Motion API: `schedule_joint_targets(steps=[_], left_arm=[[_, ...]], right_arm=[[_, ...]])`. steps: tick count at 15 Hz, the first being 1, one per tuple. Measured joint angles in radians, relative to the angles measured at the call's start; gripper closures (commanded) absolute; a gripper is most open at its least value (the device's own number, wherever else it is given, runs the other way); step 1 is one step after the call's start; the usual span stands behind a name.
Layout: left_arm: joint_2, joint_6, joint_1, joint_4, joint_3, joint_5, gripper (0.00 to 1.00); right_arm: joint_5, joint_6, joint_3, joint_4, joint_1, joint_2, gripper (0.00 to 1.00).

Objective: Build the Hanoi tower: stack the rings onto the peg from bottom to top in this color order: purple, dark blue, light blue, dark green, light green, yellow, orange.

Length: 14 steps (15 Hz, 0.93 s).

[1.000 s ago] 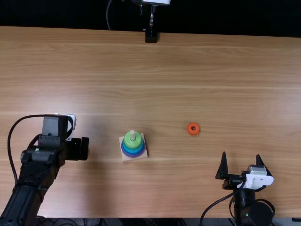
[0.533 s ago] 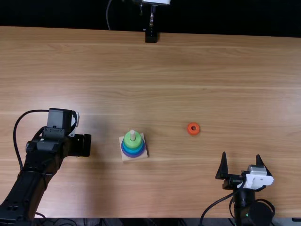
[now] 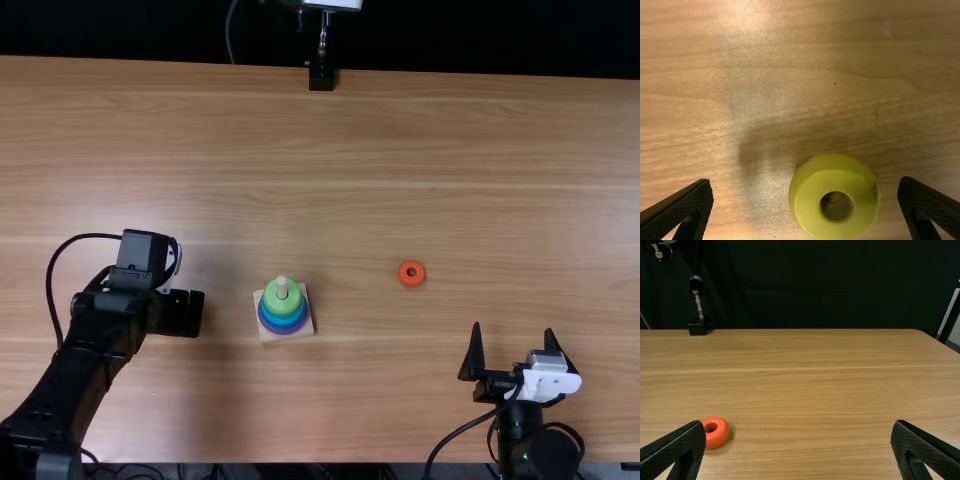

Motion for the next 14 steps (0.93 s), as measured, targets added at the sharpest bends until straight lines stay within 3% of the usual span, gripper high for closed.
schedule_joint_targets(steps=[9,11,12,14], left_arm=[[0.043,-0.003,-0.008,-0.001,0.000,-0.001,0.00],[0.043,-0.003,-0.021,0.004,0.000,0.000,0.51],[0.043,-0.003,-0.026,0.009,0.000,0.001,0.67],[0.043,-0.004,-0.026,0.008,0.000,0.000,0.83]], right_arm=[[0.000,0.000,0.000,0.000,0.000,0.000,0.00],[0.000,0.000,0.000,0.000,0.000,0.000,0.00],[0.000,0.000,0.000,0.000,0.000,0.000,0.00],[0.000,0.000,0.000,0.000,0.000,0.000,0.00]])
